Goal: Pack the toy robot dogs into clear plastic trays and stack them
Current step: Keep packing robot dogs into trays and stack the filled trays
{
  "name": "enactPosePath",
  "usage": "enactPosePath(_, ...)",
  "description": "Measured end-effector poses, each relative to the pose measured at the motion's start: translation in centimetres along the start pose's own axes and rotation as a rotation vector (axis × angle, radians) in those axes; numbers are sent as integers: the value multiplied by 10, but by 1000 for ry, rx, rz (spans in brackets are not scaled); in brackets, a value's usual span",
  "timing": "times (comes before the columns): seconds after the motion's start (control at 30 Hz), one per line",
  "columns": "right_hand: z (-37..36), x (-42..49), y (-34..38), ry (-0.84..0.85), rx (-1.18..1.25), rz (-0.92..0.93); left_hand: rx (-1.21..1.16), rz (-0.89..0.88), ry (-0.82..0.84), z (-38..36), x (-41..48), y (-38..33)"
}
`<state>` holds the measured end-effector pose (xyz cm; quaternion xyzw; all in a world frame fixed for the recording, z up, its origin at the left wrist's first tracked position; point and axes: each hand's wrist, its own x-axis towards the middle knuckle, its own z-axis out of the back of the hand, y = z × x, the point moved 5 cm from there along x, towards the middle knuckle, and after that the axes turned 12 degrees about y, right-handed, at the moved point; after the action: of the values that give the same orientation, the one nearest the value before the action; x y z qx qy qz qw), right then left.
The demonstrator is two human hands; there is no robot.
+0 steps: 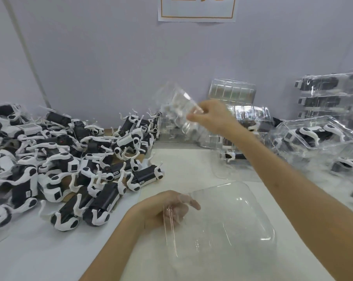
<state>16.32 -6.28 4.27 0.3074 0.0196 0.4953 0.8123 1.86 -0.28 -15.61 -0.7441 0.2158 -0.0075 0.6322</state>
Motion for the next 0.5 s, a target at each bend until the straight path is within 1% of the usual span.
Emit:
enactPosePath(0.07, -27, 20, -12, 132, -152, -71, 61, 24, 15, -2, 0, 0)
enactPosePath(0.17, -64, 36, -27, 240, -382, -133, 121, 44, 54, -3, -1, 1)
enactPosePath(0.2, -73, 39, -31, 294, -425, -149, 131, 45, 64, -2, -1, 1)
enactPosePath(0.3, -98, 40, -44, 592, -473, -245, 106, 56, 47, 3, -2, 0)
enactPosePath(0.33, -99, 39, -44, 653, -471, -261, 71, 56, 32, 6, -3, 0)
enactPosePath(0.37, -95, 37, -39, 665, -449, -240, 33, 53, 7, 9, -3, 0)
enactPosePath(0.4, -88, 34, -31, 641, -407, -201, -2, 50, -28, 14, -4, 1)
enactPosePath(0.5, -53, 18, -6, 495, -184, -101, -92, -3, -169, 26, -4, 3)
